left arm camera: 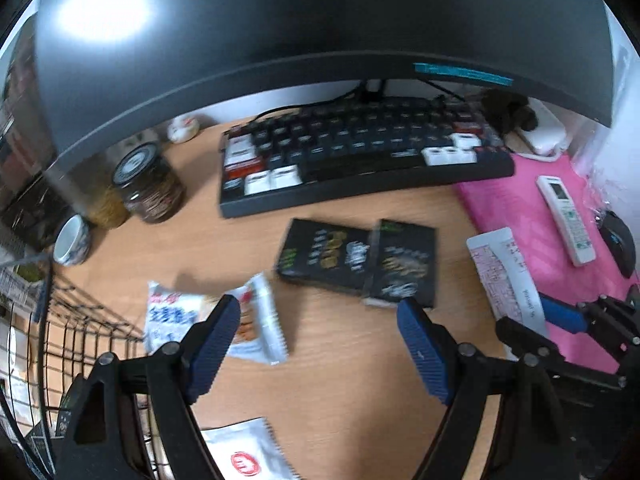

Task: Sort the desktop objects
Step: 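Grasp the white printed strip with the right gripper, then grasp a black Face tissue pack with the left gripper while the right holds the strip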

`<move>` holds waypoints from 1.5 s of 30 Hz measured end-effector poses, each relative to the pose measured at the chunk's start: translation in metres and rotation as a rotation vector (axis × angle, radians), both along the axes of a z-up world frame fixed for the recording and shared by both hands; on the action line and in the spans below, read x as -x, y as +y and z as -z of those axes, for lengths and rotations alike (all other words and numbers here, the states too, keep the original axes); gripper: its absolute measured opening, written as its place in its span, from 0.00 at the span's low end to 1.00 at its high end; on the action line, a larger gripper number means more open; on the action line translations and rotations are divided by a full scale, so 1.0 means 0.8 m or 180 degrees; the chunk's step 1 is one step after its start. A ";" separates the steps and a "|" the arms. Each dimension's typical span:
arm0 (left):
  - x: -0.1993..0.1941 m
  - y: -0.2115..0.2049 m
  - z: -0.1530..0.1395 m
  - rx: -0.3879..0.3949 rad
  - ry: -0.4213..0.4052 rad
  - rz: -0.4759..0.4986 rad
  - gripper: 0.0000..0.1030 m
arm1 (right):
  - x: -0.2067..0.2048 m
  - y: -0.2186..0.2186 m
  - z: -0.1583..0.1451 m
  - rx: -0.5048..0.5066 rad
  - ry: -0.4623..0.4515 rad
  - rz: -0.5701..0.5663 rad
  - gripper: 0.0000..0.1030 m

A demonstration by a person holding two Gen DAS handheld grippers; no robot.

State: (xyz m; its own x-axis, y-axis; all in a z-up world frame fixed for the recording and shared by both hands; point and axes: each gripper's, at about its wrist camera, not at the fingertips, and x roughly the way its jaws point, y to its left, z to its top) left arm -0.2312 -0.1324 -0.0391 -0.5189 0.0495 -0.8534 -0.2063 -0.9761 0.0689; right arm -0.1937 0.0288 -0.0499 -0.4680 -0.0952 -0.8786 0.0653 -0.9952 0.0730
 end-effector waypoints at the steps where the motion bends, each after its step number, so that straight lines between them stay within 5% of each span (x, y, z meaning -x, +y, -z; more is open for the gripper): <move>1: 0.000 0.008 0.000 0.0002 -0.0001 0.0047 0.80 | -0.005 0.010 -0.004 0.0027 0.0008 0.0032 0.36; 11: 0.005 0.065 0.017 0.0012 -0.0217 0.0334 0.78 | -0.030 0.070 -0.015 0.0229 0.0053 0.0153 0.36; 22: 0.034 0.089 0.042 0.0170 -0.0250 0.0309 0.77 | -0.038 0.092 0.003 0.0545 0.0031 0.0154 0.37; 26: 0.034 0.094 0.047 0.0286 -0.0189 0.0296 0.51 | -0.039 0.093 0.007 0.0593 0.0004 0.0150 0.37; 30: 0.029 0.092 0.047 0.0224 -0.0244 0.0338 0.50 | -0.045 0.095 0.007 0.0588 -0.0002 0.0169 0.37; 45: -0.129 0.051 0.046 0.0168 -0.0442 0.0531 0.50 | -0.133 0.053 -0.001 0.0393 -0.0078 0.0078 0.37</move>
